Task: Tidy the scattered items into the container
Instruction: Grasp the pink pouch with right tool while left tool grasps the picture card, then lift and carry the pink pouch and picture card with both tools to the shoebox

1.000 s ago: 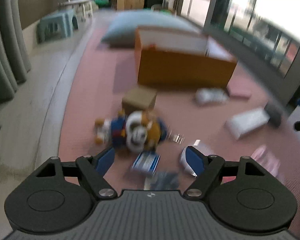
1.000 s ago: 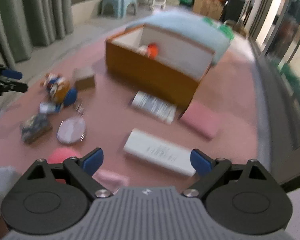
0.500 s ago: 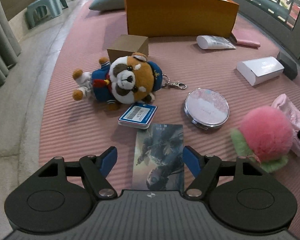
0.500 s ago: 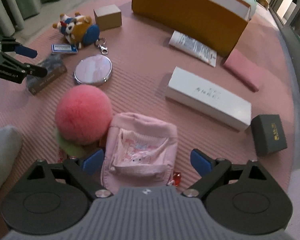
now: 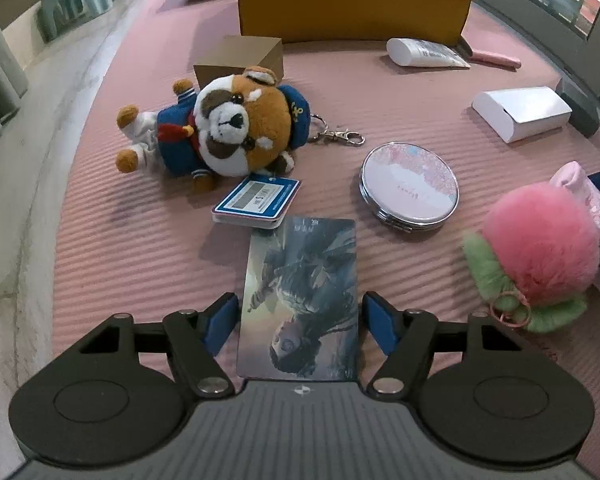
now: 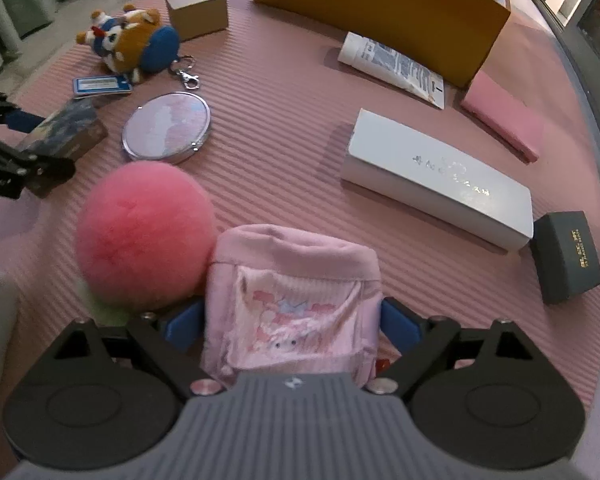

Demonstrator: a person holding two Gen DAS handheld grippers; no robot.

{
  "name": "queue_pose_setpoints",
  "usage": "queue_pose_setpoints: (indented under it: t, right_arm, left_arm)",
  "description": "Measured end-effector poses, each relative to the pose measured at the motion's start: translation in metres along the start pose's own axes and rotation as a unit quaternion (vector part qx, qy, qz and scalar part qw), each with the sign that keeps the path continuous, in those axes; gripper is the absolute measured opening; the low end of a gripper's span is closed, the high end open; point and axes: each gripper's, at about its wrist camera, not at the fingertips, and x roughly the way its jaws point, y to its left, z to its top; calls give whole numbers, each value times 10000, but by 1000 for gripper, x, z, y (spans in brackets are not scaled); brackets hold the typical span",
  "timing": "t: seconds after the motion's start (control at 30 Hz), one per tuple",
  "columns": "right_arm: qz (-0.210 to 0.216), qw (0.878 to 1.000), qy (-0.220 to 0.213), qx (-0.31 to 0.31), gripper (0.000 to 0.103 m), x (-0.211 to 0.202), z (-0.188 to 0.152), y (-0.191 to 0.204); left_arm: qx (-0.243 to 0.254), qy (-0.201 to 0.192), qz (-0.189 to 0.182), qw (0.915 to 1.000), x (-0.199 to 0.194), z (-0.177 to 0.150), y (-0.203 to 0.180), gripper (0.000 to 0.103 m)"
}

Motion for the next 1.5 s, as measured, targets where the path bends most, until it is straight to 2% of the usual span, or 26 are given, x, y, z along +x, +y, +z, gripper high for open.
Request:
queue_pose_setpoints:
  t: [0.17,0.3,0.33,0.9,1.27,1.5]
  right_arm:
    - [46,9999,51,136,91,9,2,-2]
    - [48,9999,56,114,88,11,0,-1]
    - [53,9999,48,107,87,10,0,-1]
    - [61,10000,17,-20,73,2,-1,0]
    - [89,9999,-20,-61,69,-11,-3,-1]
    - [88,9999,-129,-69,69,-30,1,-6]
  left_arm:
    - [-43,56,101,9999,1,3,-3,79]
    - [-53,79,124,9999,1,4,-7,67]
    - [-52,77,124,9999,0,4,-7,67]
    - [-127,155,102,9997,-6,1,-8,66]
    - [-149,119,72,9998,-19,1,-8,66]
    - [-19,42,15,10000,-42,6,-8,66]
